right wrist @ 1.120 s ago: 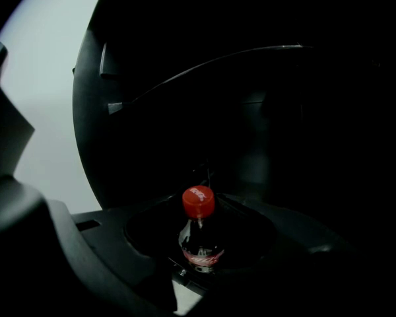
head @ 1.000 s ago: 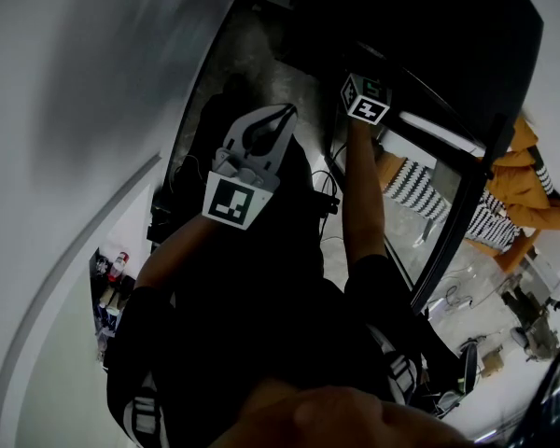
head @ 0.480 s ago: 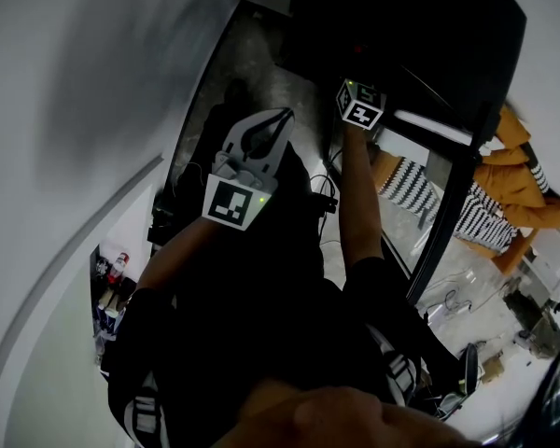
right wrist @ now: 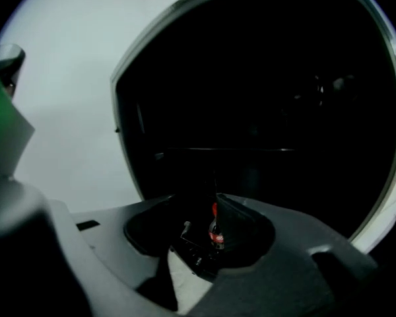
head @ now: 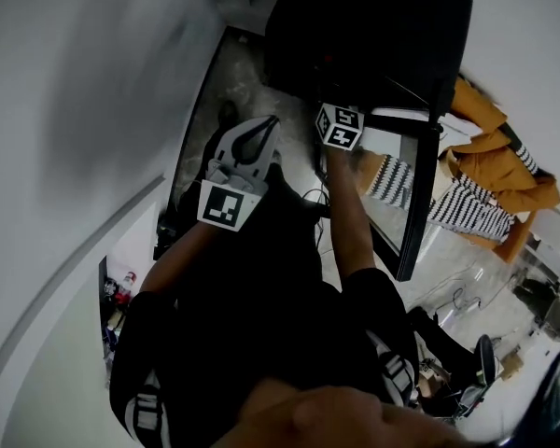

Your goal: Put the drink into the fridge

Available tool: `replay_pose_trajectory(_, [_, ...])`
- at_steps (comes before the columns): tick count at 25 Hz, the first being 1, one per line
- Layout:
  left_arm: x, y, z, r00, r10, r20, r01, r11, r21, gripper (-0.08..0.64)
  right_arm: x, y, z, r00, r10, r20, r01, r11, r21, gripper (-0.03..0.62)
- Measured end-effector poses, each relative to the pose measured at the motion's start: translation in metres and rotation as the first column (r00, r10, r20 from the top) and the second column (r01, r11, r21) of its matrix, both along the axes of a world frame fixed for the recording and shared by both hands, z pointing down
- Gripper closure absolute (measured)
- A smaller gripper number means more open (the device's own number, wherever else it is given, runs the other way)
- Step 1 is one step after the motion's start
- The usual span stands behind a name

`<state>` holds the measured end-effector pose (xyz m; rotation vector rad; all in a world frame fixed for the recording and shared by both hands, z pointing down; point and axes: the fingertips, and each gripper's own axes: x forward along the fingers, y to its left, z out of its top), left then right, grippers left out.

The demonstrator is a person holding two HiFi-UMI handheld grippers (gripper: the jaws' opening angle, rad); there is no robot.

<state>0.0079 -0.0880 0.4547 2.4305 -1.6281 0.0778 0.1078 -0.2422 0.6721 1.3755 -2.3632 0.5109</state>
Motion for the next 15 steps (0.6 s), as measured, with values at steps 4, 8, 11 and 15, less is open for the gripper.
replay_pose_trajectory(4, [0.007, 0.005, -0.016, 1.0, 0.001, 0.004, -0.001, 1.0, 0.005, 0.554, 0.004, 0.021, -0.024, 1.0, -0.027, -0.006, 0.027, 1.0, -0.006, 0.504])
replay_pose_trajectory(8, [0.013, 0.015, -0.025, 1.0, -0.009, 0.013, 0.009, 1.0, 0.003, 0.555, 0.012, 0.038, -0.038, 1.0, -0.024, 0.014, 0.024, 1.0, -0.017, 0.556])
replay_pose_trajectory(11, [0.014, 0.022, -0.033, 1.0, -0.016, 0.023, 0.016, 1.0, -0.001, 0.554, 0.016, 0.049, -0.049, 0.999, -0.004, 0.038, 0.005, 1.0, -0.024, 0.576])
replay_pose_trajectory(15, [0.012, 0.028, -0.039, 0.999, -0.02, 0.028, 0.02, 1.0, -0.006, 0.555, 0.02, 0.064, -0.06, 0.999, 0.013, 0.049, -0.011, 0.999, -0.039, 0.586])
